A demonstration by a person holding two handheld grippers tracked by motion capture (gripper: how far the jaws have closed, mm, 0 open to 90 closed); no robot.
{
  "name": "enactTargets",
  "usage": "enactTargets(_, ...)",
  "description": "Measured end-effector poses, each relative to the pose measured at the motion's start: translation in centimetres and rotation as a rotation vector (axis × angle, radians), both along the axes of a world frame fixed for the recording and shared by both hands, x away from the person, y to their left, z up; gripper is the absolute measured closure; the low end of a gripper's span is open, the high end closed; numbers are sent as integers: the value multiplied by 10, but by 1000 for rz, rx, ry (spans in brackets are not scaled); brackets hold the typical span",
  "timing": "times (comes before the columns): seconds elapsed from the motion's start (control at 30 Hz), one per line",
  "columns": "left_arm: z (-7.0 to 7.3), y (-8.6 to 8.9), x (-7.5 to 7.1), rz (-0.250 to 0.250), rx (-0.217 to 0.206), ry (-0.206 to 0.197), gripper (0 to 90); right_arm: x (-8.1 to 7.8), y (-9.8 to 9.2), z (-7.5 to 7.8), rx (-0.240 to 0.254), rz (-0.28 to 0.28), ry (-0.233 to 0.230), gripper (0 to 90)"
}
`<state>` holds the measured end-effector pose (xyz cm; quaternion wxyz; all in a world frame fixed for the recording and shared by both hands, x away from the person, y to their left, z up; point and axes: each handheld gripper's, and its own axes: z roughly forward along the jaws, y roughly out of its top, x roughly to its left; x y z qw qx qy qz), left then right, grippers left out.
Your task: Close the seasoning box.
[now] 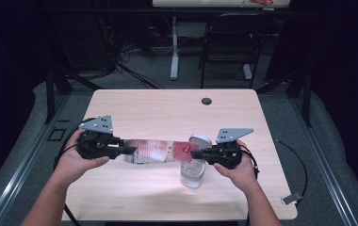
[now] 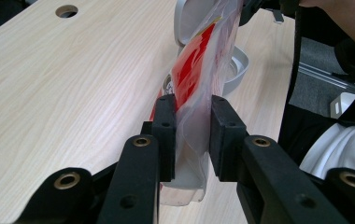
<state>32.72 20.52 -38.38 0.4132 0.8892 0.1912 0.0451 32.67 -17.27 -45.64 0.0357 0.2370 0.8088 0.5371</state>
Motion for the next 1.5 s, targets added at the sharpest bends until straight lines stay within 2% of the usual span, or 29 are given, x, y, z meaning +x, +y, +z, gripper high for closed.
enactTargets(0.47, 4, -4, 0, -12, 8, -11, 764, -1, -4, 1, -14, -11, -5, 886)
enactTargets(0.77, 6, -6, 0, -14, 11, -13, 767, -2, -10, 5, -1, -29, -18, 854)
enactTargets(1.1, 9, -8, 2, -16, 12, -12, 768, -5, -15, 10, 12, -31, -31, 861)
enactTargets(1.5, 12, -11, 2, -21, 13, -16, 768, -4, -17, 10, 4, -29, -30, 900)
